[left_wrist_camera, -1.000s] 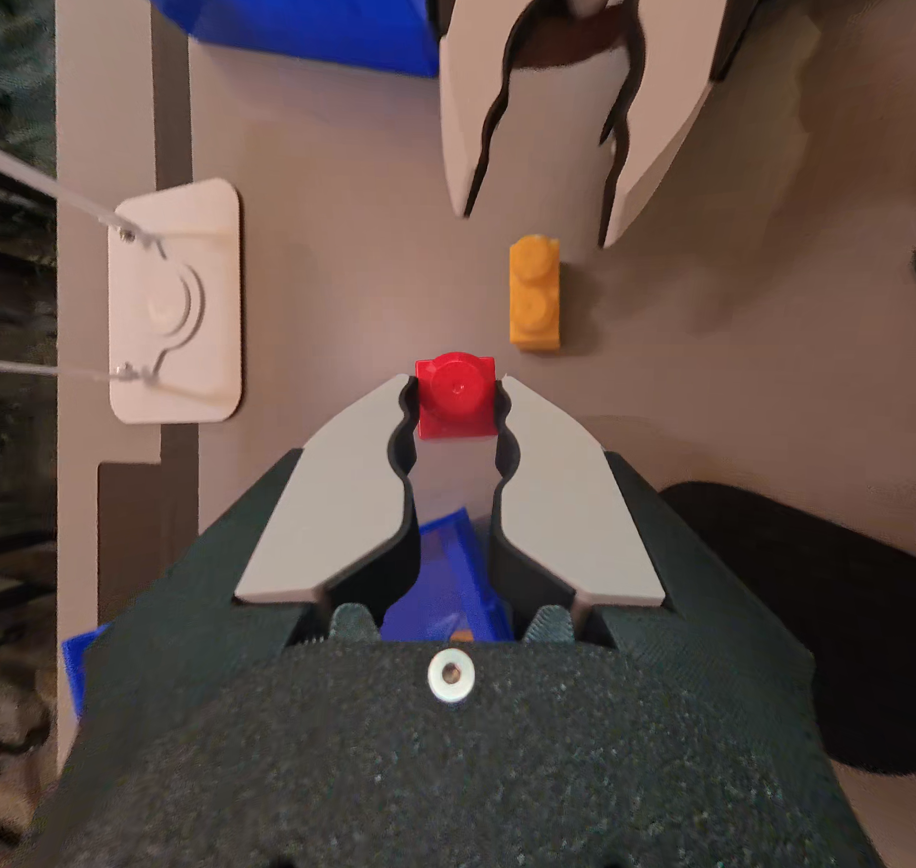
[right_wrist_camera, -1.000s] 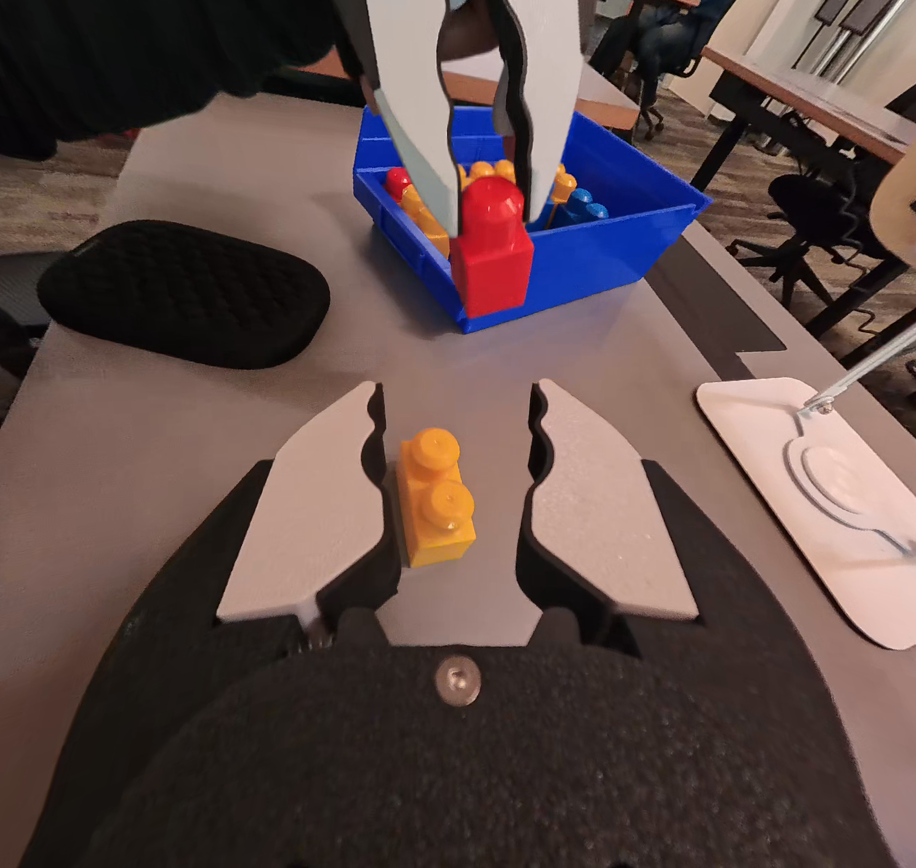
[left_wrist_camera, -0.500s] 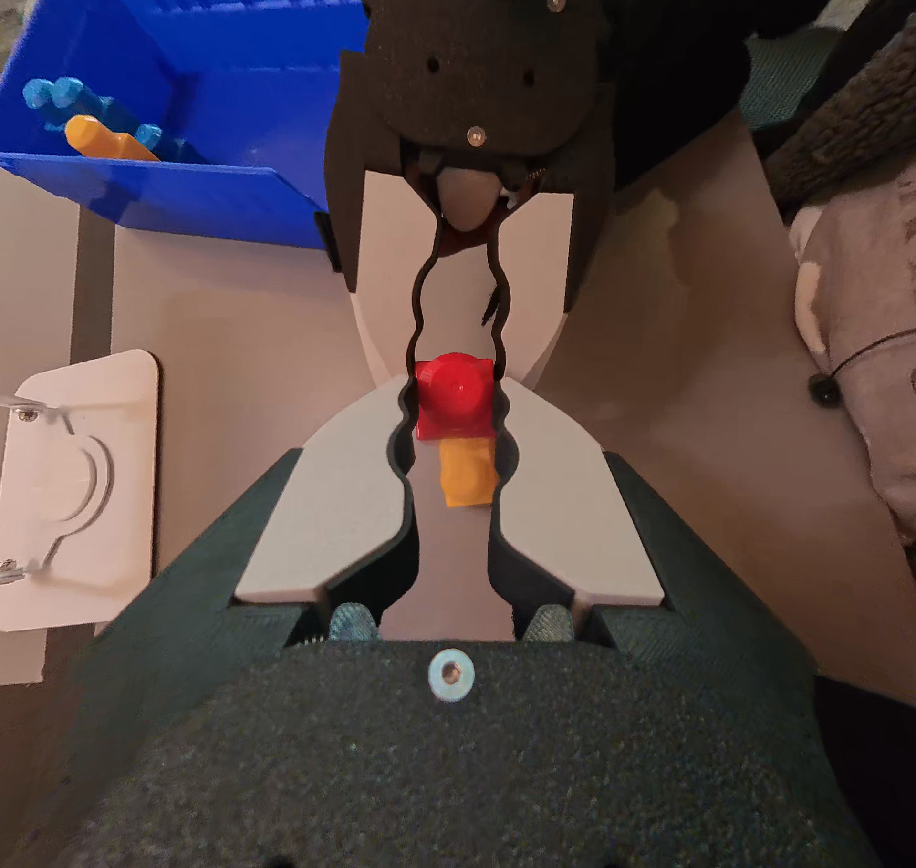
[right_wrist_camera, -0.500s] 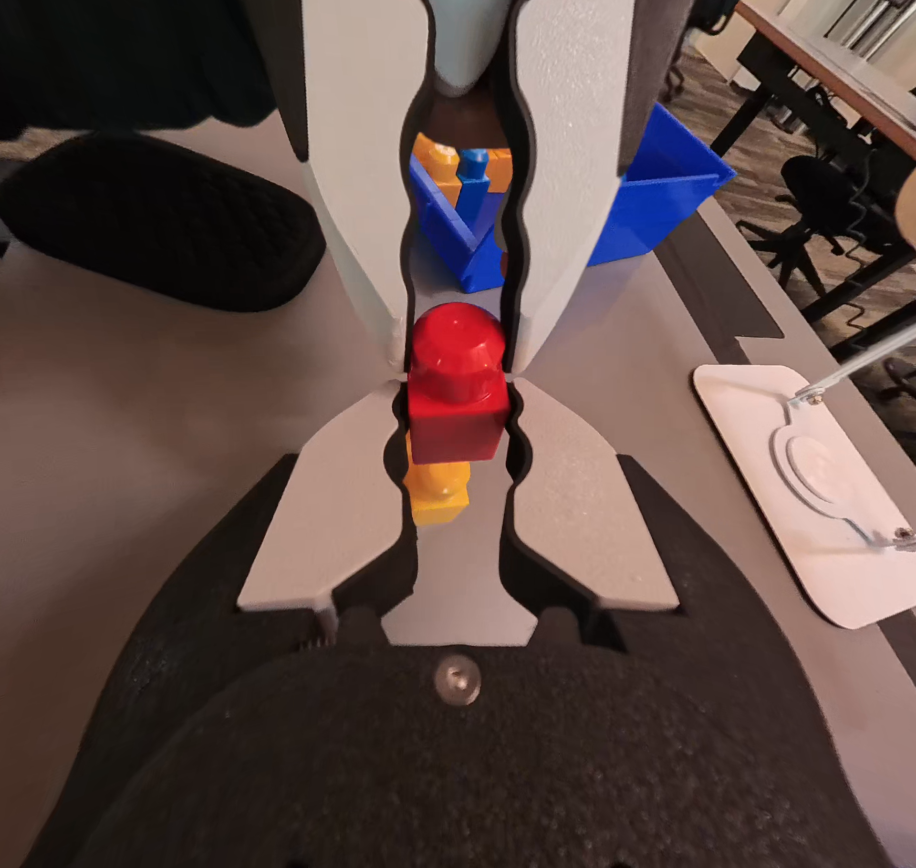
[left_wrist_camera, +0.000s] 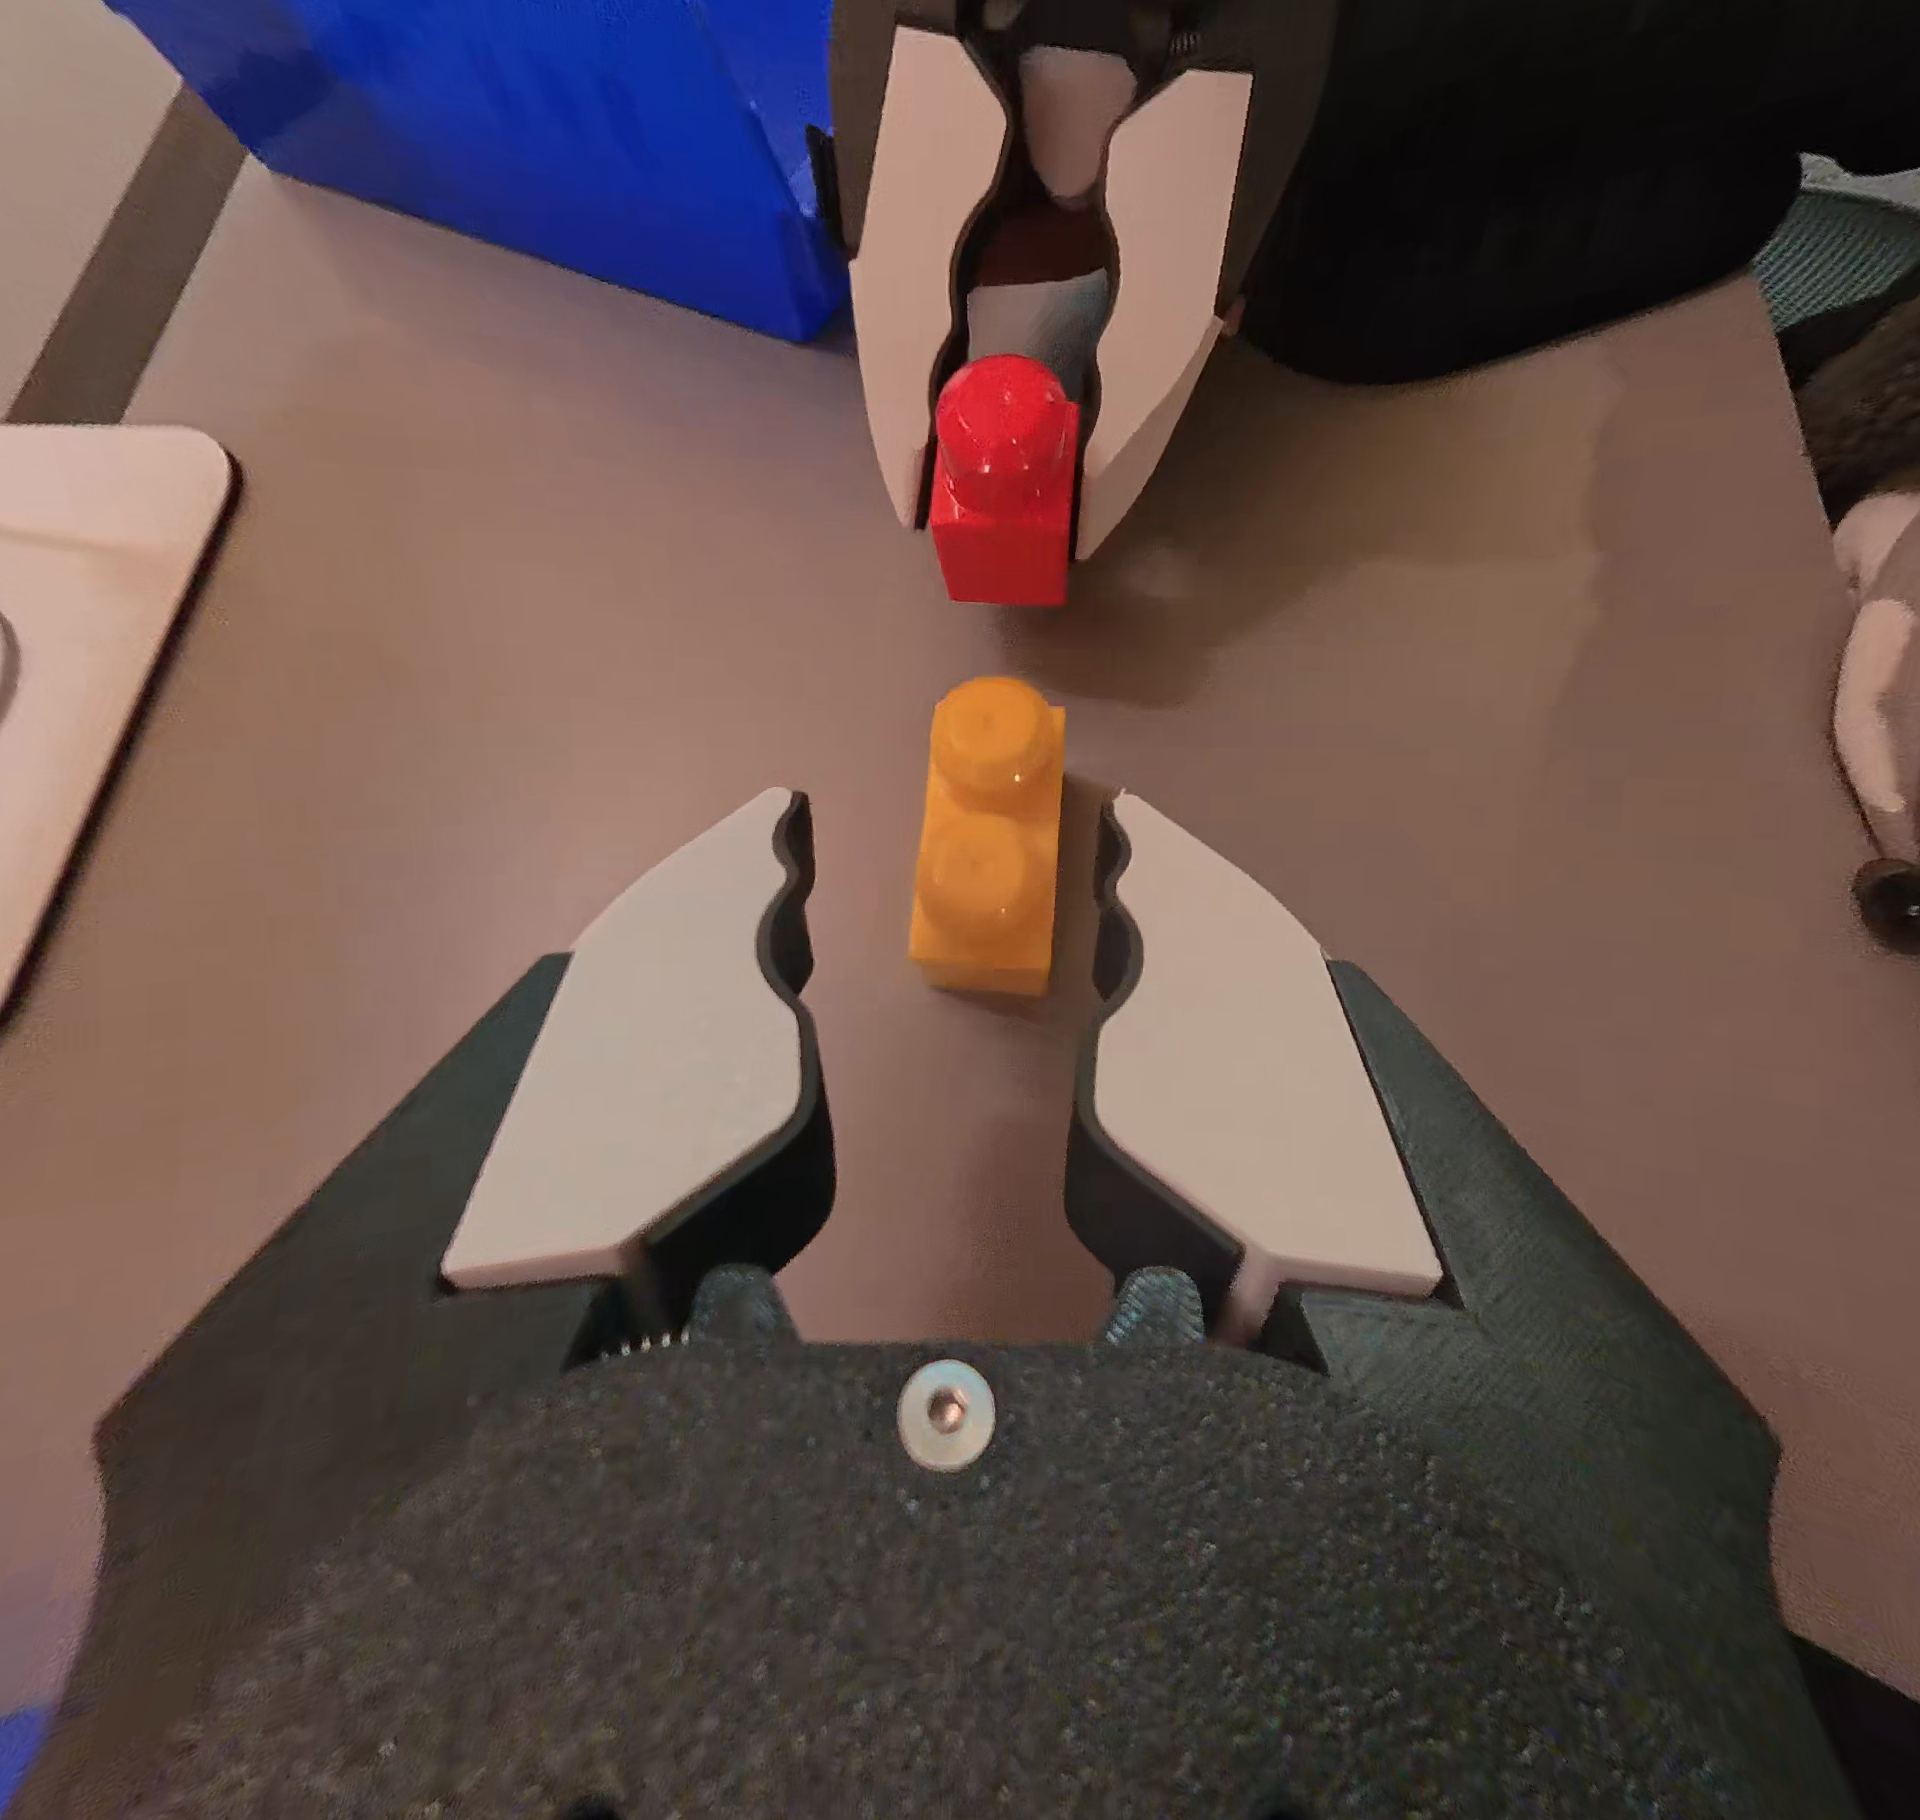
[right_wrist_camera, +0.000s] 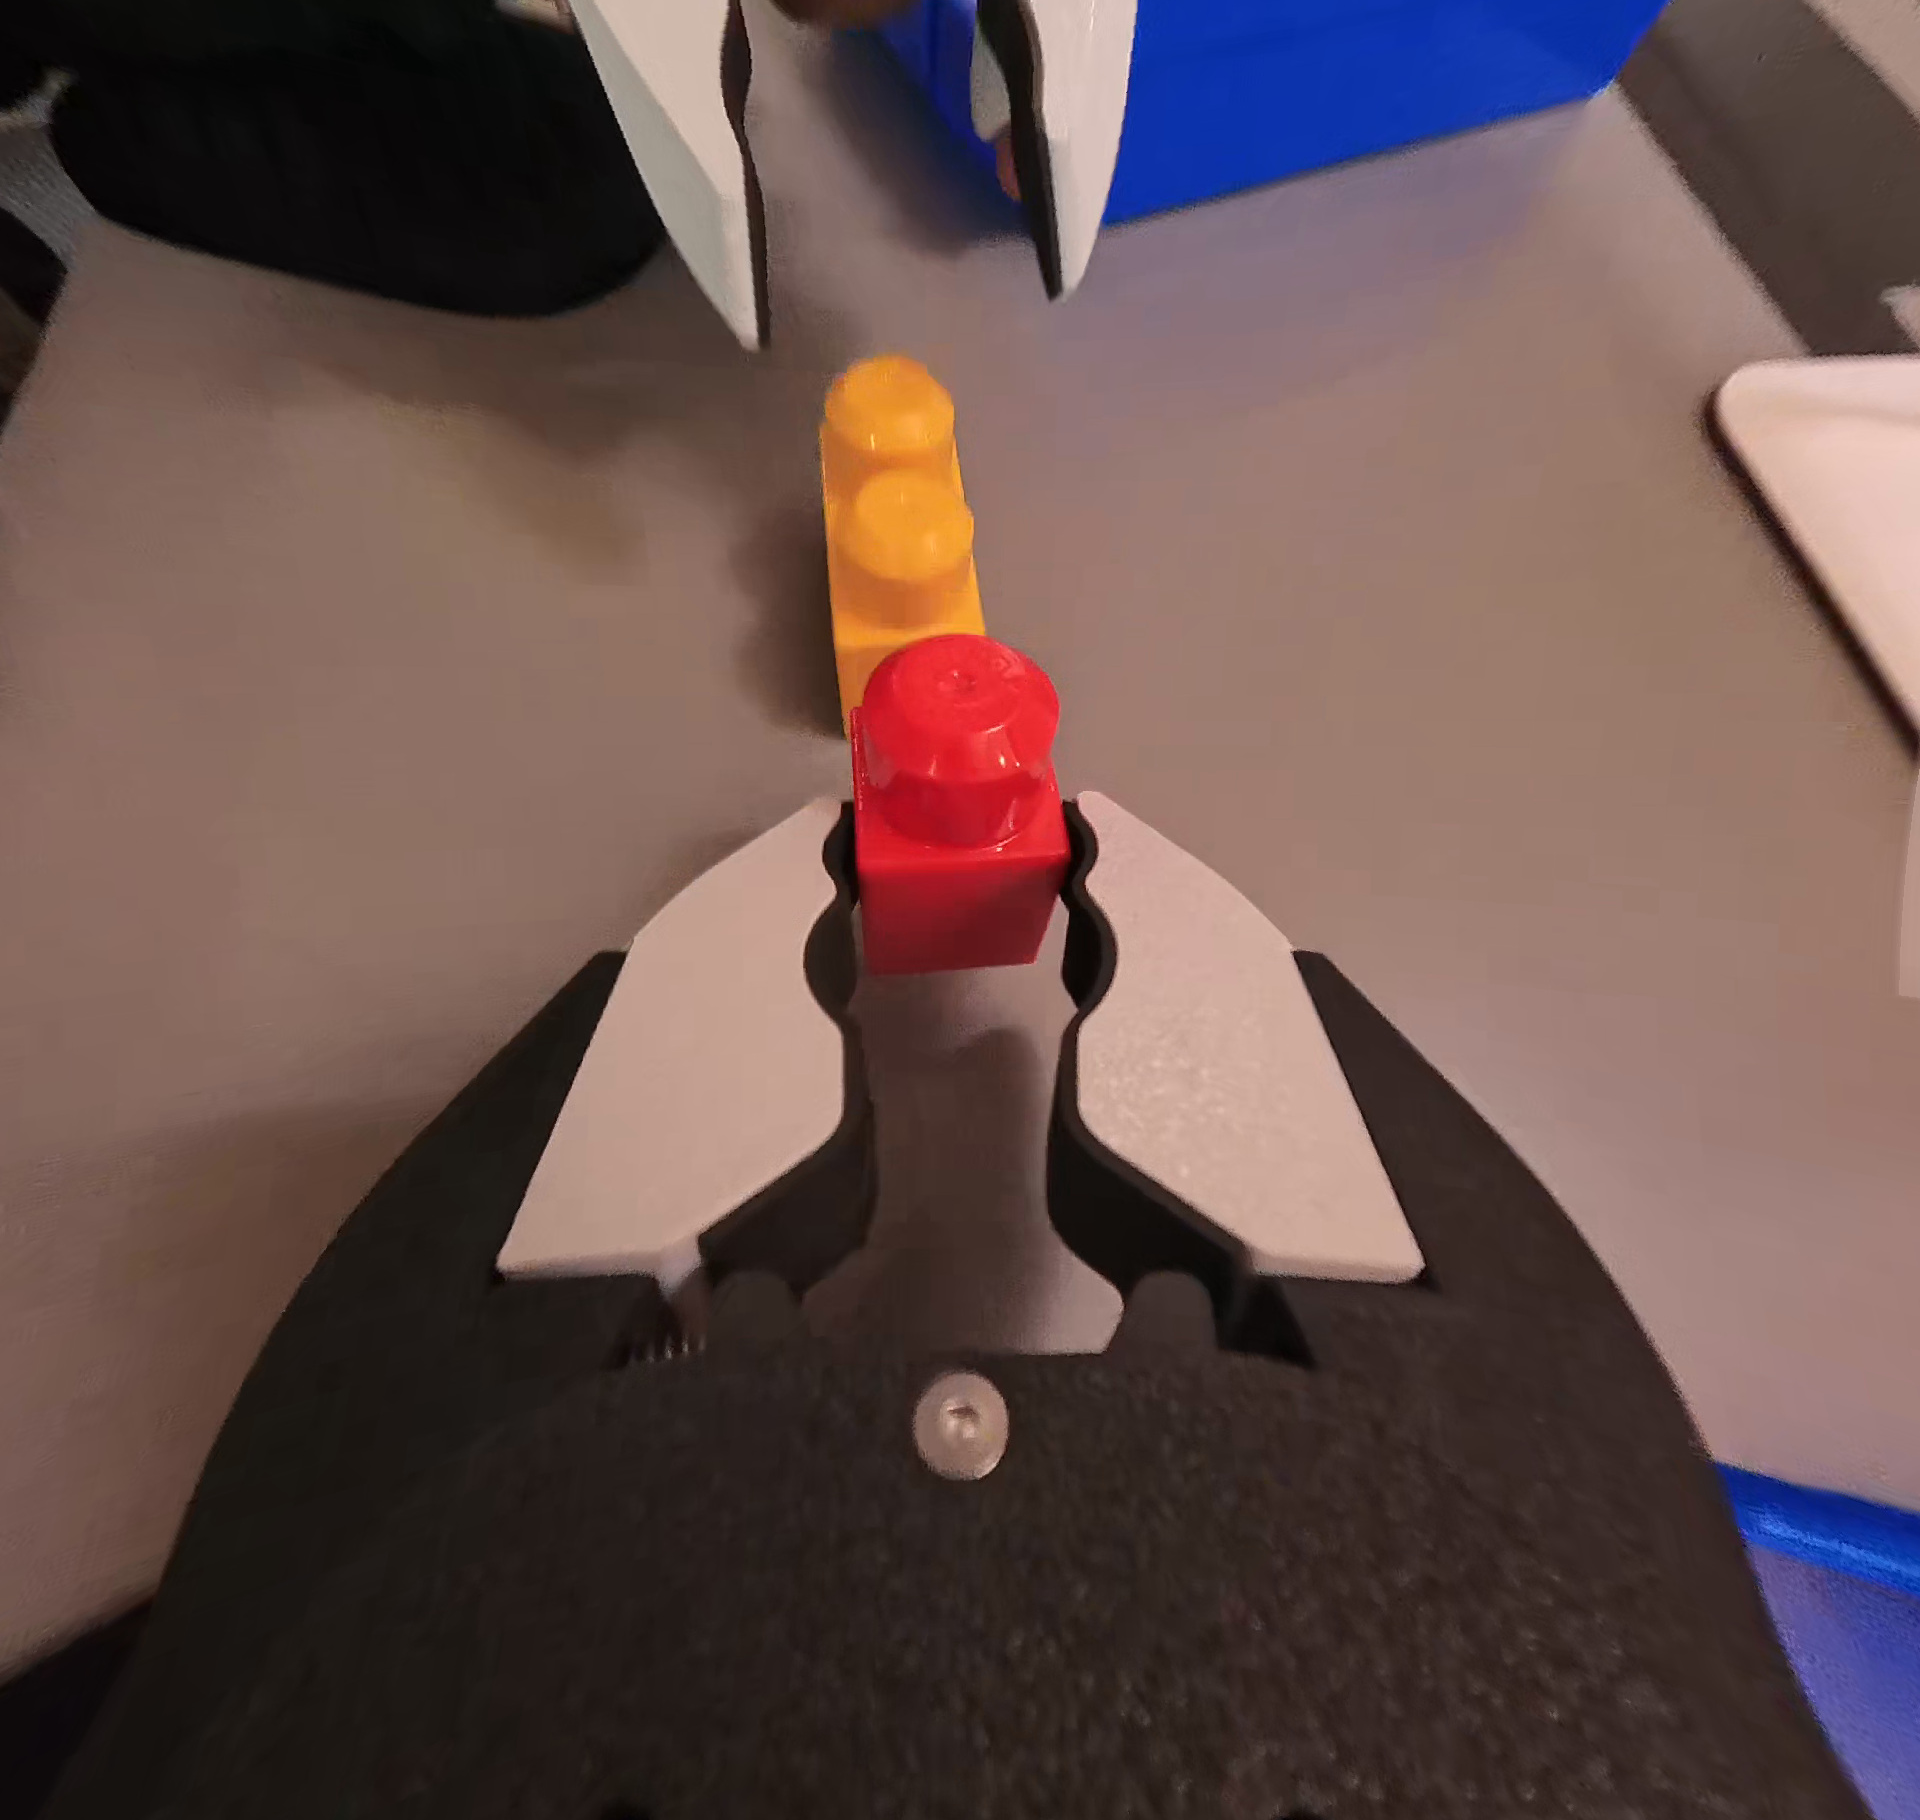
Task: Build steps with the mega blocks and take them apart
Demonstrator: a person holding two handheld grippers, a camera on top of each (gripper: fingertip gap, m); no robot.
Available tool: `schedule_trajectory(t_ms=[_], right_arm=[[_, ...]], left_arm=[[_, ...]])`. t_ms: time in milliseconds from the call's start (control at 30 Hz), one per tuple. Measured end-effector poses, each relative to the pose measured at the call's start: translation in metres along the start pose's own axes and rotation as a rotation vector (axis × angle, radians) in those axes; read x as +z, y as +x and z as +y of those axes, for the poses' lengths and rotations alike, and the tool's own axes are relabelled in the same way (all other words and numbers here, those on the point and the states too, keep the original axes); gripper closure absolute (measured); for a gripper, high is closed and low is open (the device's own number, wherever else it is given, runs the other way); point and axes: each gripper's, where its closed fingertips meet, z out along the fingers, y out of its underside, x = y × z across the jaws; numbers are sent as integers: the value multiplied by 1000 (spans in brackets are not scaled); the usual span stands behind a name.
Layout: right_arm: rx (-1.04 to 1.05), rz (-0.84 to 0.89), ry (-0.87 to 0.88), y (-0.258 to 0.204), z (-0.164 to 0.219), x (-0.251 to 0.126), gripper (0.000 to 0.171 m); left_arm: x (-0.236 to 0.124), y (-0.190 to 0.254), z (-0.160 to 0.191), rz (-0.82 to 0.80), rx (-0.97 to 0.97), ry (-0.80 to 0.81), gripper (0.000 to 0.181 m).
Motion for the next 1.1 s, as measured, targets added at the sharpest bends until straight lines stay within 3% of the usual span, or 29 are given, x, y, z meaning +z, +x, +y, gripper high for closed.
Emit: schedule_trajectory(t_ms=[267,600,833,933,1100], right_arm=[[19,-22,-99,1,27,13,134],[-19,-5,-134,2,30,11,134],[-55,90,-89,11,-7,-9,109],[-73,98,-91,7,-28,-6,110],[-136,48,-244,-5,-37,21,116]], left_arm=[[-7,-4,0,9,-55,87,131],[-10,-6,2,-1,-52,90,131],[-14,-11,3,-15,-55,94,131],[-15,-13,3,-23,-57,97,130],[-18,-16,5,-29,-60,102,131]])
